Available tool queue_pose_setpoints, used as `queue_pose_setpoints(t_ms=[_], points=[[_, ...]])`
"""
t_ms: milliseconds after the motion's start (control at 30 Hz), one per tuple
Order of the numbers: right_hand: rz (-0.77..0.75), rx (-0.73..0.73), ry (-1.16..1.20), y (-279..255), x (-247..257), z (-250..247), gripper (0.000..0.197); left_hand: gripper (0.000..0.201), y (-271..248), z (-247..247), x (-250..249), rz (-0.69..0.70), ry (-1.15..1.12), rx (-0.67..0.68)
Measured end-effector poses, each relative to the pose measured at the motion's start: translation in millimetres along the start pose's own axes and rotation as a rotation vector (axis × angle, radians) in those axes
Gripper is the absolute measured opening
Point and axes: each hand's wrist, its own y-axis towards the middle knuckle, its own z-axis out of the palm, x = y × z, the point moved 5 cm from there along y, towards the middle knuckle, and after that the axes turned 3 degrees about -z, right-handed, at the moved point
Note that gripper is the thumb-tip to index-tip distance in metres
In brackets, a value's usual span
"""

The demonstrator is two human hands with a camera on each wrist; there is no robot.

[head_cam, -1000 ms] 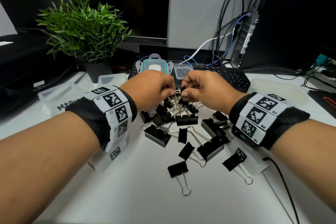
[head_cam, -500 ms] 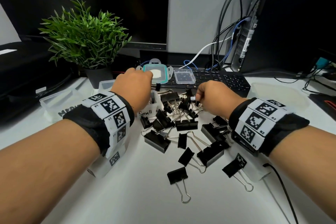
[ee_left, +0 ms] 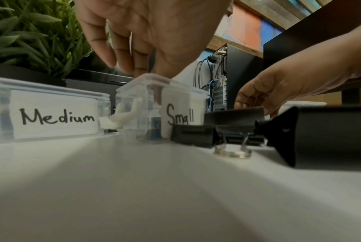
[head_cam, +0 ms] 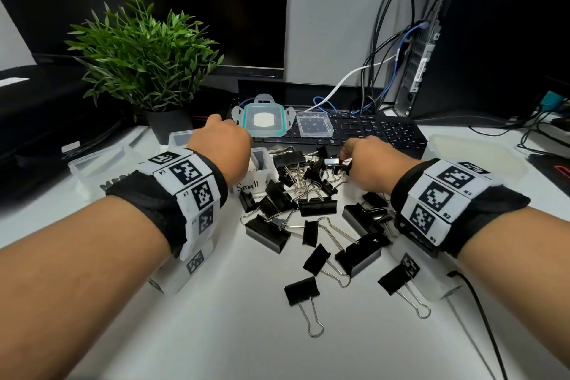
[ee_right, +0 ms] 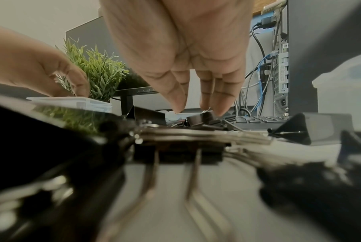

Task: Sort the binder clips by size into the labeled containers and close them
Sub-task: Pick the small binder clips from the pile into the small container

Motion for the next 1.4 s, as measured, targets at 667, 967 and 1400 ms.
queue_pose_setpoints(t_ms=[667, 967, 1400], points=[[-0.132, 0.166, -0.137, 3, 1, 7, 0.061, 0.055, -2, 0, -10, 0.083, -0.13, 0.01], [-0.126, 0.033, -0.054, 6, 2, -1, 0.031, 0.046, -6, -4, -13, 0.12, -0.205, -0.012], [-0.032, 0.033, -0.105, 14, -7, 5, 0.029, 0.028, -9, -7, -19, 0.209, -0.289, -0.052]])
